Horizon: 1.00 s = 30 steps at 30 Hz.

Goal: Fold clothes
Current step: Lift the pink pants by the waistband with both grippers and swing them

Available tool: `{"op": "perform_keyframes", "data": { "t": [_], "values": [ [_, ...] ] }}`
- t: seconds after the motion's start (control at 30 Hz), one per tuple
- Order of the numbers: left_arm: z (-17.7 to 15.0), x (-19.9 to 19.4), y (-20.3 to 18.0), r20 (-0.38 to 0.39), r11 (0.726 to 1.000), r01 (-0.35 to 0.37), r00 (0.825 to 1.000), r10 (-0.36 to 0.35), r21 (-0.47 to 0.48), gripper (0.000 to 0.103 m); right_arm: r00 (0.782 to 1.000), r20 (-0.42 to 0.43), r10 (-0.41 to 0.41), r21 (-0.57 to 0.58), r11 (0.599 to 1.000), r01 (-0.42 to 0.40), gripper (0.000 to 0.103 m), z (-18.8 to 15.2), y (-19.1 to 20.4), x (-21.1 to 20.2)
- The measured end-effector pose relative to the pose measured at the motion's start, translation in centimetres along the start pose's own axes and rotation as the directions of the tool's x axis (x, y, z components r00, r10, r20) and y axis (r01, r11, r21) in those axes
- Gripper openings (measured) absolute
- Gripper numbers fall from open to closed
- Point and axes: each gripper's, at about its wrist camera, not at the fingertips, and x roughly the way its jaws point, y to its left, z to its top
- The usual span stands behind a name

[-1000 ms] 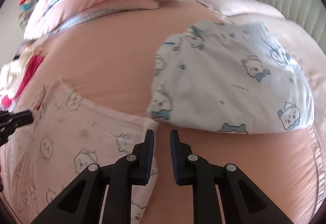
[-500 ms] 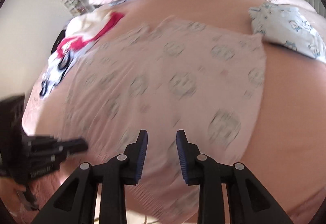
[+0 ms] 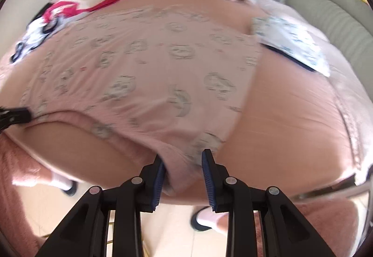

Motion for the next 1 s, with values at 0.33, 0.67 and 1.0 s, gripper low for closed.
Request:
{"op": "perform_keyframes", "data": {
  "t": [0.33, 0.67, 1.0],
  "values": [
    [-1.8, -1.5, 2.5, 0.053, 0.984, 0.024, 0.998, -0.015, -0.177, 0.006, 1.0, -0.025, -0.007, 0.086, 0.996, 0.009, 0.04, -1.5, -0.7, 0.4],
    [-2.7, -0.8, 2.1, 0.008, 0.987, 0.024, 1.0, -0.023, -0.159, 0.006, 0.947, 0.246, -0.209, -0.028, 0.975, 0.222, 0.023, -0.1, 1.1, -4.7],
    [-1.4, -3.2, 0.7, 0.114, 0.986, 0.14, 0.985, -0.129, -0.094, 0.006, 0.998, 0.007, -0.067, 0.011, 0.998, 0.067, 0.04, -0.2, -1.7, -1.2]
  ]
}}
